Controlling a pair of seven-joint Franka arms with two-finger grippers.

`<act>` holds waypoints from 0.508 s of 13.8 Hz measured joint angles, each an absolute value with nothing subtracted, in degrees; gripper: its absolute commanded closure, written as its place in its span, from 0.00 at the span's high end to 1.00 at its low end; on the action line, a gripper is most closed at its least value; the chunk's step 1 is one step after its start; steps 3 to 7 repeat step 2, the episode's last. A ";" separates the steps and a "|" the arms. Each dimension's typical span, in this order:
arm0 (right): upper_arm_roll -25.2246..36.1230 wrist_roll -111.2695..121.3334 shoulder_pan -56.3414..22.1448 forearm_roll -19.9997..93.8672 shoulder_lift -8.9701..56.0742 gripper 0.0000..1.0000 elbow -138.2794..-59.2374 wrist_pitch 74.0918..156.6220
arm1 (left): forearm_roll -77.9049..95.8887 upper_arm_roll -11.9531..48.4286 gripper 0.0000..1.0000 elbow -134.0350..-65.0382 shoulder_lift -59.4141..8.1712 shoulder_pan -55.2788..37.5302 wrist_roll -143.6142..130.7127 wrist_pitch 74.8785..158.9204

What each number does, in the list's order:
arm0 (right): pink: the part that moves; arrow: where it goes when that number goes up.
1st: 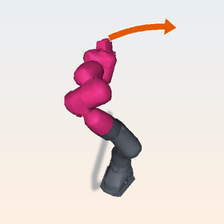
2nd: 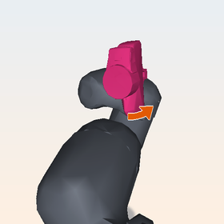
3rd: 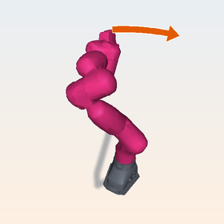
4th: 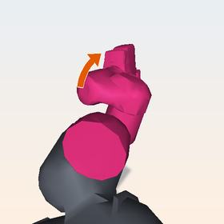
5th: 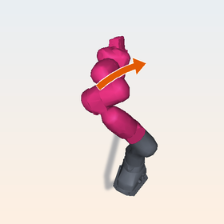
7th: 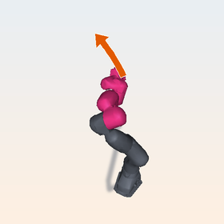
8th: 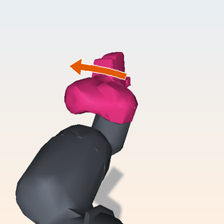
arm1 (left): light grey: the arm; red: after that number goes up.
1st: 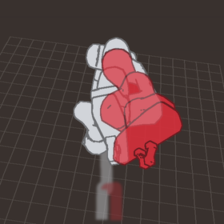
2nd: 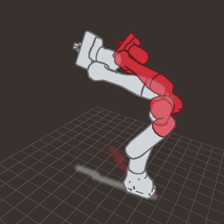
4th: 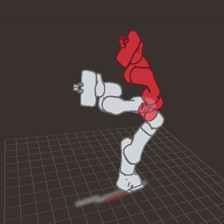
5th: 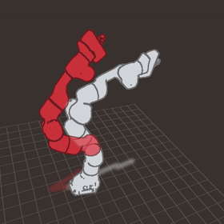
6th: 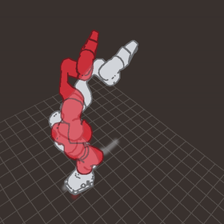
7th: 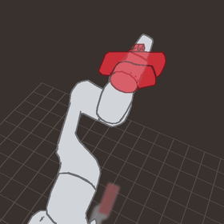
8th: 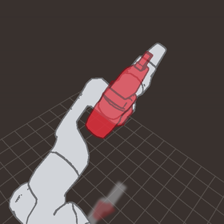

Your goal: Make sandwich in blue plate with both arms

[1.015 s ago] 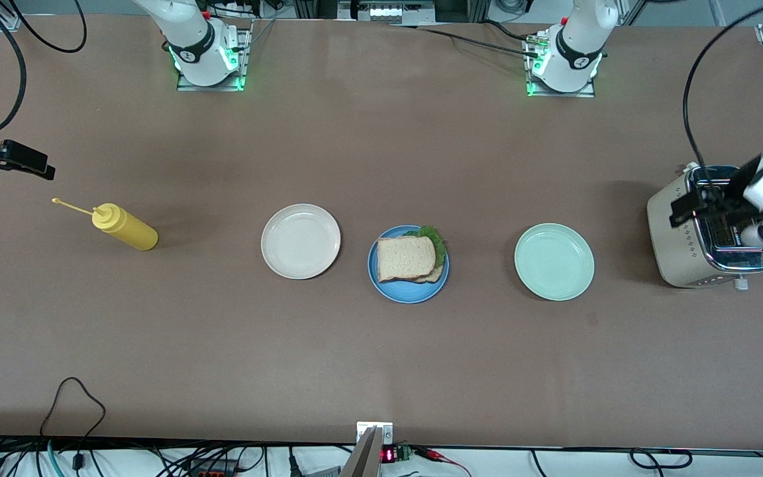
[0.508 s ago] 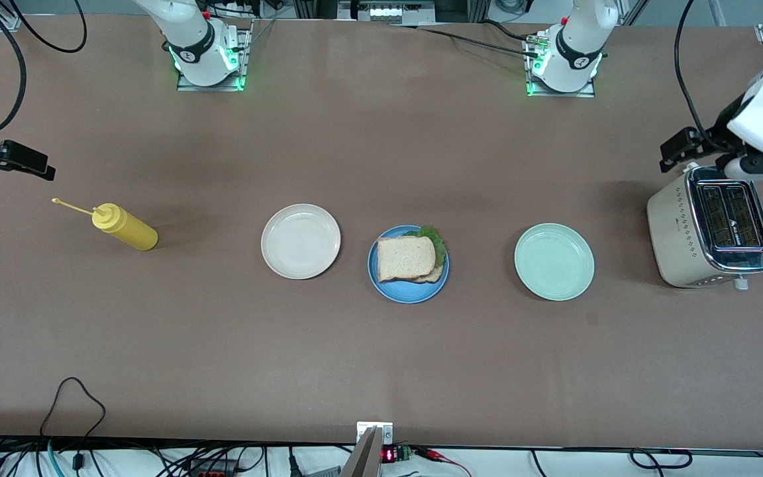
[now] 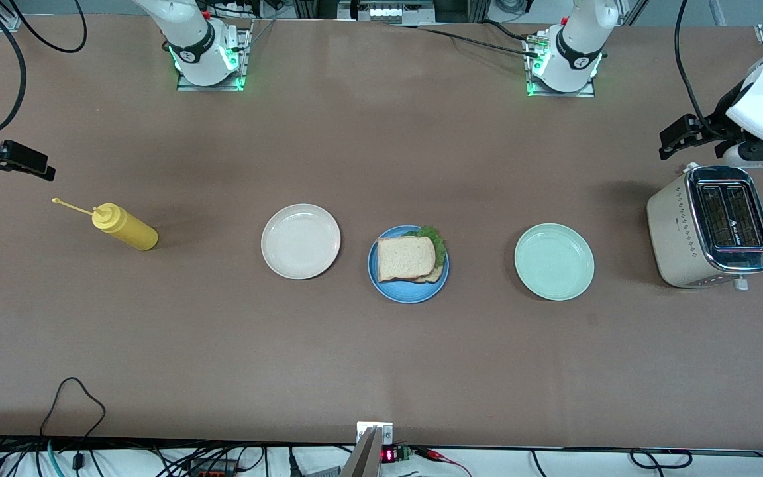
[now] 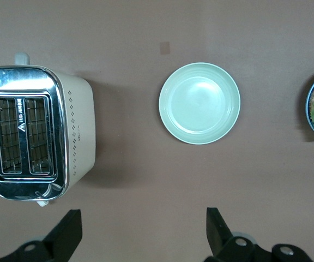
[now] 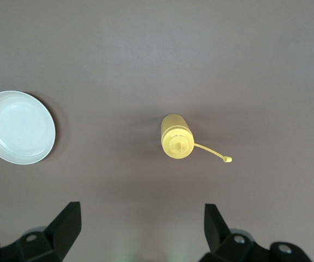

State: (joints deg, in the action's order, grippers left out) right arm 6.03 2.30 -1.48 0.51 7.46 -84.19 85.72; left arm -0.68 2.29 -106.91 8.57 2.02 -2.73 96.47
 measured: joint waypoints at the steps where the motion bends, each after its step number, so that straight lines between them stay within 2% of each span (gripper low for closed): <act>1: 6.03 2.29 -1.48 0.51 7.46 1.00 -84.19 85.73 | -0.68 2.28 1.00 -106.91 8.57 2.02 -2.73 96.47; 7: 6.02 2.29 -1.48 0.51 7.46 1.00 -84.19 85.73 | -0.68 2.28 1.00 -106.91 8.57 2.02 -2.73 96.47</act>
